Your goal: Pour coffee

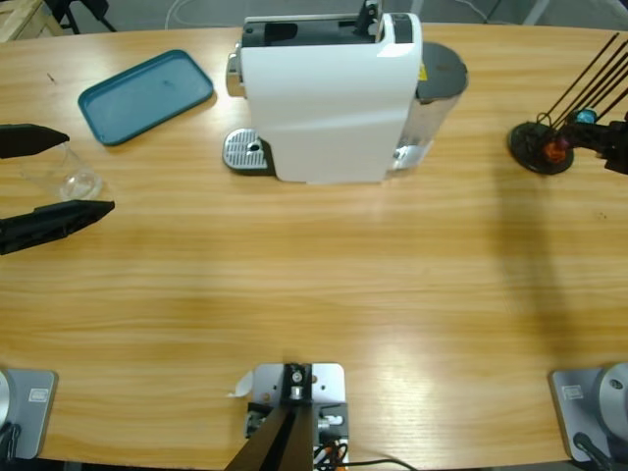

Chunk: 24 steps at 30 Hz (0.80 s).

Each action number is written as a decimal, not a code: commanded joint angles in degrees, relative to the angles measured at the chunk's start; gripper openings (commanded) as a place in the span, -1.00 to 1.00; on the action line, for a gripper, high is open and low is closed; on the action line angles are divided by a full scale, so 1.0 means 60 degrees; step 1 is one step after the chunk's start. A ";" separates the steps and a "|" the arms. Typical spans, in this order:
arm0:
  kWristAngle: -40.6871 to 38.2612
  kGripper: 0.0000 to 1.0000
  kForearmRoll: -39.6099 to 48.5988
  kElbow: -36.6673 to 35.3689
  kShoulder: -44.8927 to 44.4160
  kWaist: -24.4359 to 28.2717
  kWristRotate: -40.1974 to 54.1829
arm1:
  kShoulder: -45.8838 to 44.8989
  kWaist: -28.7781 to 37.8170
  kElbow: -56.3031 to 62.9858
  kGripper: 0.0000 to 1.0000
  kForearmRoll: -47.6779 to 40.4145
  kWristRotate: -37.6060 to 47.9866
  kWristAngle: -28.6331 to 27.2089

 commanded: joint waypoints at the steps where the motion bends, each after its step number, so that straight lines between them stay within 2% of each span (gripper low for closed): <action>1: -0.0035 0.93 -0.0253 0.0106 0.0373 0.0080 -0.0249 | 0.0643 -0.0251 0.0441 -0.07 -0.0711 -0.0177 0.0269; 5: -0.0102 0.93 -0.0253 0.0106 0.0338 0.0080 -0.0310 | 0.0643 -0.0371 0.0505 -0.10 -0.0863 -0.0177 0.0260; 6: -0.0102 0.93 -0.0253 0.0114 0.0329 0.0080 -0.0322 | 0.0640 -0.0412 0.0552 -0.27 -0.0960 -0.0177 0.0266; 9: -0.0105 0.93 -0.0253 0.0100 0.0309 0.0080 -0.0357 | 0.0588 -0.0485 0.0622 -0.41 -0.1092 -0.0177 0.0255; 10: -0.0137 0.93 -0.0262 0.0109 0.0309 0.0080 -0.0407 | 0.0564 -0.0526 0.0643 -0.57 -0.1162 -0.0177 0.0263; 13: -0.0343 0.93 -0.0306 0.0202 0.0312 0.0080 -0.0501 | 0.0526 -0.0561 0.0684 -0.59 -0.1241 -0.0180 0.0269; 14: -0.0369 0.93 -0.0306 0.0232 0.0294 0.0080 -0.0527 | 0.0526 -0.0561 0.0693 -0.64 -0.1241 -0.0192 0.0266; 15: -0.0381 0.93 -0.0309 0.0264 0.0265 0.0080 -0.0550 | 0.0526 -0.0561 0.0699 -0.80 -0.1247 -0.0192 0.0255; 24: -0.0477 0.93 -0.0309 0.0317 0.0197 0.0080 -0.0565 | 0.0620 -0.0605 0.0766 -0.83 -0.1487 -0.0177 0.0255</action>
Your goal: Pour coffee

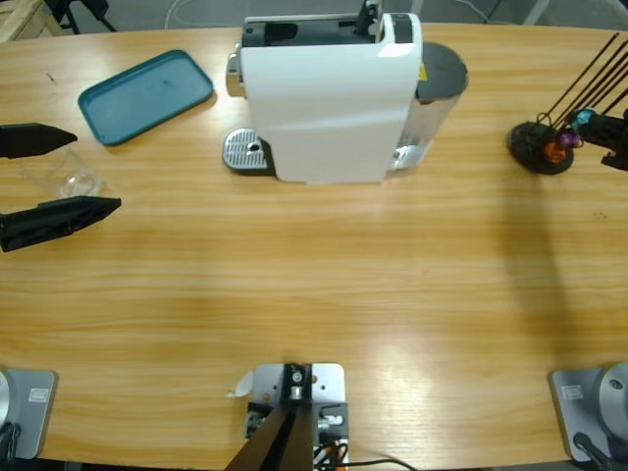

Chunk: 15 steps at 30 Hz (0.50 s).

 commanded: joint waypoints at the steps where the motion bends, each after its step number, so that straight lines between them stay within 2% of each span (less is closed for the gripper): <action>1: -0.0237 0.93 -0.0091 0.0319 0.0098 0.0080 -0.0111 | 0.0256 -0.0147 0.0302 -0.83 -0.0239 -0.0145 0.0075; 2: -0.0243 0.93 -0.0091 0.0319 0.0098 0.0080 -0.0126 | 0.0256 -0.0147 0.0302 -0.83 -0.0239 -0.0145 0.0075; 3: -0.0246 0.93 -0.0082 0.0319 0.0098 0.0080 -0.0140 | 0.0248 -0.0147 0.0299 -0.74 -0.0239 -0.0136 0.0075; 5: -0.0269 0.93 -0.0094 0.0334 0.0101 0.0080 -0.0158 | 0.0204 -0.0147 0.0269 0.23 -0.0230 -0.0087 0.0133; 6: -0.0281 0.93 -0.0094 0.0334 0.0116 0.0080 -0.0161 | 0.0174 -0.0147 0.0258 0.65 -0.0198 -0.0087 0.0166; 7: -0.0307 0.93 -0.0094 0.0346 0.0130 0.0080 -0.0175 | 0.0174 -0.0147 0.0258 0.79 -0.0195 -0.0087 0.0171; 13: -0.0345 0.93 -0.0079 0.0363 0.0054 0.0080 -0.0228 | 0.0485 -0.0147 0.0220 0.79 -0.0312 -0.0087 0.0177; 15: -0.0357 0.93 -0.0082 0.0363 0.0060 0.0080 -0.0234 | 0.0643 -0.0147 0.0261 0.69 -0.0488 -0.0087 0.0180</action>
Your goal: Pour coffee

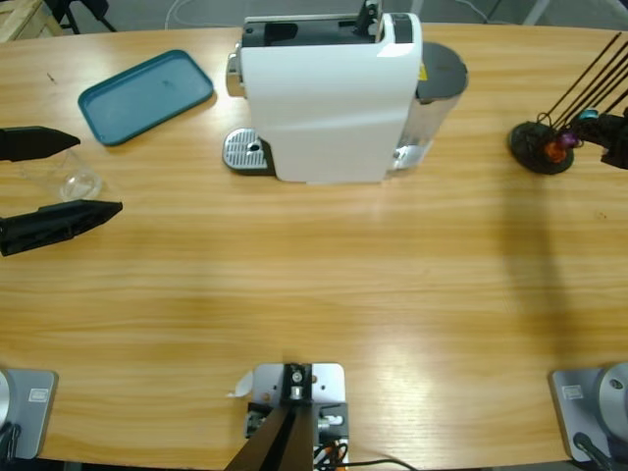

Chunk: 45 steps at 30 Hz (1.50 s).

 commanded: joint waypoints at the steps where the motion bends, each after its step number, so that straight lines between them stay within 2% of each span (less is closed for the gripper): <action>1: -0.0157 0.93 -0.0090 0.0363 0.0072 0.0080 -0.0167 | 0.0682 -0.0131 0.0252 0.67 -0.0445 -0.0086 0.0108; 2: -0.0157 0.93 -0.0093 0.0360 0.0083 0.0080 -0.0176 | 0.0705 -0.0131 0.0258 0.64 -0.0451 -0.0086 0.0097; 4: -0.0157 0.93 -0.0093 0.0357 0.0083 0.0080 -0.0188 | 0.0708 -0.0131 0.0267 0.37 -0.0480 -0.0086 0.0094; 9: -0.0169 0.93 -0.0093 0.0348 0.0110 0.0080 -0.0217 | 0.0656 -0.0131 0.0325 0.11 -0.0527 -0.0130 -0.0021; 10: -0.0172 0.93 -0.0101 0.0348 0.0116 0.0080 -0.0220 | 0.0603 -0.0131 0.0346 -0.09 -0.0524 -0.0154 -0.0065; 13: -0.0172 0.93 -0.0113 0.0348 0.0127 0.0080 -0.0229 | 0.0533 -0.0131 0.0369 -0.19 -0.0515 -0.0180 -0.0100; 14: -0.0172 0.93 -0.0122 0.0348 0.0127 0.0080 -0.0234 | 0.0530 -0.0131 0.0369 -0.47 -0.0524 -0.0227 -0.0108; 15: -0.0172 0.93 -0.0122 0.0348 0.0127 0.0080 -0.0234 | 0.0506 -0.0131 0.0378 -0.65 -0.0524 -0.0259 -0.0117; 16: -0.0172 0.93 -0.0122 0.0348 0.0121 0.0080 -0.0234 | 0.0474 -0.0131 0.0384 -0.68 -0.0524 -0.0271 -0.0111; 18: -0.0172 0.93 -0.0122 0.0363 0.0119 0.0080 -0.0234 | 0.0401 -0.0131 0.0410 -0.99 -0.0536 -0.0297 -0.0138; 33: -0.0201 0.93 -0.0180 0.0445 0.0157 0.0080 -0.0278 | 0.0152 -0.0189 0.0425 -1.00 -0.0319 -0.0283 -0.0261; 34: -0.0234 0.93 -0.0189 0.0453 0.0162 0.0080 -0.0290 | -0.0103 -0.0189 0.0328 -0.52 0.0047 -0.0209 -0.0296; 35: -0.0263 0.93 -0.0207 0.0465 0.0183 0.0080 -0.0296 | -0.0428 -0.0189 0.0255 0.51 0.0551 -0.0177 -0.0425; 36: -0.0318 0.93 -0.0248 0.0477 0.0212 0.0080 -0.0311 | -0.0780 -0.0157 0.0220 0.93 0.1011 -0.0110 -0.0486; 37: -0.0377 0.93 -0.0301 0.0494 0.0250 0.0080 -0.0331 | -0.1167 -0.0028 0.0211 1.00 0.1331 0.0040 -0.0516; 40: -0.0406 0.93 -0.0456 0.0503 0.0373 0.0080 -0.0337 | -0.1896 0.0540 0.0164 1.00 0.2116 0.0400 -0.1002; 45: -0.0406 0.93 -0.0485 0.0377 0.0429 0.0080 -0.0337 | -0.1755 0.0930 0.0164 1.00 0.1840 0.0485 -0.1371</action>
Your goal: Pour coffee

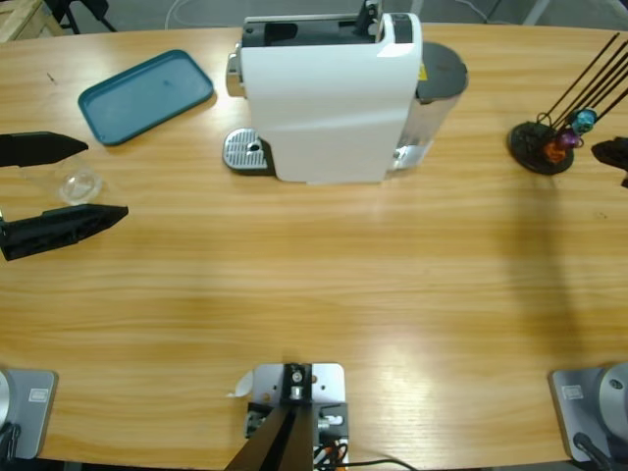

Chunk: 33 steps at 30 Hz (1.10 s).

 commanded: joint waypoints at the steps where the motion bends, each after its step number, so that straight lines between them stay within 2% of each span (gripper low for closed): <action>1: -0.0125 0.93 -0.0170 0.0230 0.0354 0.0080 -0.0075 | -0.0289 0.0646 0.0047 1.00 -0.0156 0.0277 -0.0645; 6: -0.0125 0.93 -0.0082 0.0218 0.0240 0.0080 -0.0078 | 0.1140 0.0655 0.0061 1.00 -0.1536 0.0277 -0.0759; 10: -0.0122 0.93 -0.0035 0.0142 0.0211 0.0065 -0.0163 | 0.1759 0.0655 0.0070 0.96 -0.2057 0.0371 -0.0806; 15: -0.0122 0.93 -0.0070 0.0048 0.0404 0.0065 -0.0163 | 0.2025 0.0655 0.0152 0.60 -0.2415 0.0409 -0.0706; 16: -0.0125 0.93 -0.0085 0.0040 0.0436 0.0065 -0.0163 | 0.2069 0.0655 0.0158 0.40 -0.2497 0.0409 -0.0662; 18: -0.0125 0.93 -0.0123 0.0040 0.0478 0.0062 -0.0178 | 0.2177 0.0640 0.0164 0.19 -0.2664 0.0409 -0.0630; 20: -0.0125 0.93 -0.0123 0.0054 0.0480 0.0065 -0.0193 | 0.2374 0.0617 0.0170 0.18 -0.2837 0.0409 -0.0615; 22: -0.0125 0.93 -0.0123 0.0066 0.0457 0.0065 -0.0193 | 0.2476 0.0596 0.0164 -0.15 -0.2872 0.0391 -0.0630; 29: -0.0125 0.93 -0.0167 0.0031 0.0601 0.0065 -0.0193 | 0.2377 0.0581 0.0193 -0.16 -0.2719 0.0298 -0.0712; 30: -0.0125 0.93 -0.0179 0.0025 0.0609 0.0065 -0.0193 | 0.2356 0.0581 0.0202 -0.19 -0.2702 0.0289 -0.0718; 32: -0.0125 0.93 -0.0176 0.0031 0.0615 0.0065 -0.0193 | 0.2336 0.0561 0.0196 -0.49 -0.2702 0.0248 -0.0718; 33: -0.0125 0.93 -0.0179 0.0043 0.0609 0.0065 -0.0193 | 0.2339 0.0529 0.0193 -0.51 -0.2699 0.0236 -0.0709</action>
